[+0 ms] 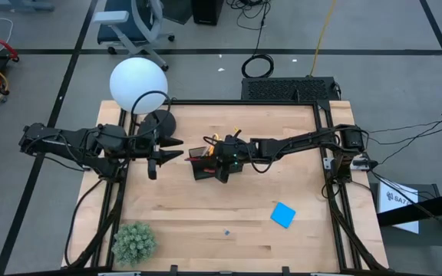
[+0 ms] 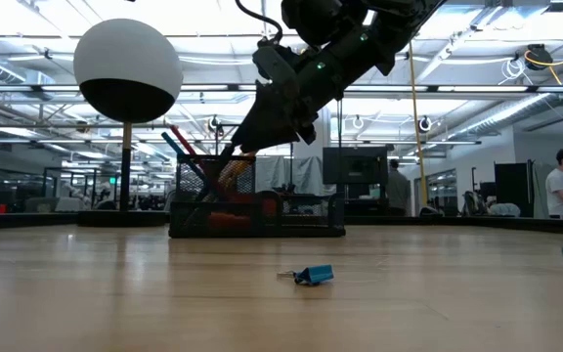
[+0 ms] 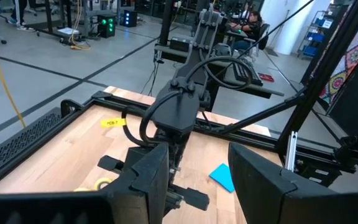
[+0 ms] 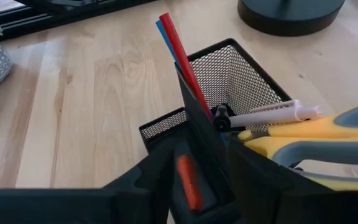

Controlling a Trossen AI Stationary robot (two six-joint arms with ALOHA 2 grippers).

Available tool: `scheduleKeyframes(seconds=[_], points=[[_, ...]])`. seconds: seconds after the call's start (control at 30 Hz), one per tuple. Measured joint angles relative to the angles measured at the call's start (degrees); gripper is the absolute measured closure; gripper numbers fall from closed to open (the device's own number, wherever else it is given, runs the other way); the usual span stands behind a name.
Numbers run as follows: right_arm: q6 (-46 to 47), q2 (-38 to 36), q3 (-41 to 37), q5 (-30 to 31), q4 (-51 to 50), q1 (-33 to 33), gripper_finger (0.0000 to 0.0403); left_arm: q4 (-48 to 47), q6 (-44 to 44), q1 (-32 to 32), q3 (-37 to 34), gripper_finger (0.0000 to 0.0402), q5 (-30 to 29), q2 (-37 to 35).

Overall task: Pick and place office supplies into organizer
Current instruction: Put the blue clip into the black organizer

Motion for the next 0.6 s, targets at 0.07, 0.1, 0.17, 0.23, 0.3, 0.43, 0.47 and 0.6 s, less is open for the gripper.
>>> scheduleKeyframes(seconds=[0.07, 0.1, 0.17, 0.23, 0.3, 0.43, 0.47, 0.6], points=[[0.27, 0.0, 0.0, 0.0, 0.02, 0.0, 0.0256, 0.0, 0.04, 0.0, 0.0, 0.0241, 0.0, 0.0], [0.83, 0.0, 0.0, 0.0, 0.02, 0.0, 0.0253, 0.0, 0.04, 0.0, 0.0, 0.0241, 0.0, 0.02], [2.18, 0.0, 0.0, 0.0, 0.03, 0.0, 0.0251, 0.0, 0.04, 0.0, 0.0, 0.0241, 0.0, 0.02], [3.31, 0.0, 0.0, -0.05, 0.13, 0.02, 0.0251, 0.0, 0.04, 0.0, 0.0, 0.0241, 0.0, 0.01], [3.97, 0.0, 0.0, -0.16, 0.26, 0.23, 0.0252, 0.0, 0.0, 0.0, 0.0, 0.0241, 0.0, 0.01], [4.55, 0.0, 0.0, -3.7, 1.44, 0.82, 0.0256, 0.0, 0.0, 0.0, 0.0, 0.0241, 0.04, 0.01], [4.8, -0.01, 0.0, -4.92, 1.84, 1.03, 0.0256, 0.0, 0.0, 0.0, 0.0, 0.0241, 0.09, 0.01], [5.93, -0.25, 0.0, -7.65, 2.2, 2.43, 0.0255, 0.04, 0.65, 0.0, 0.0, 0.0241, 4.07, 0.0]])
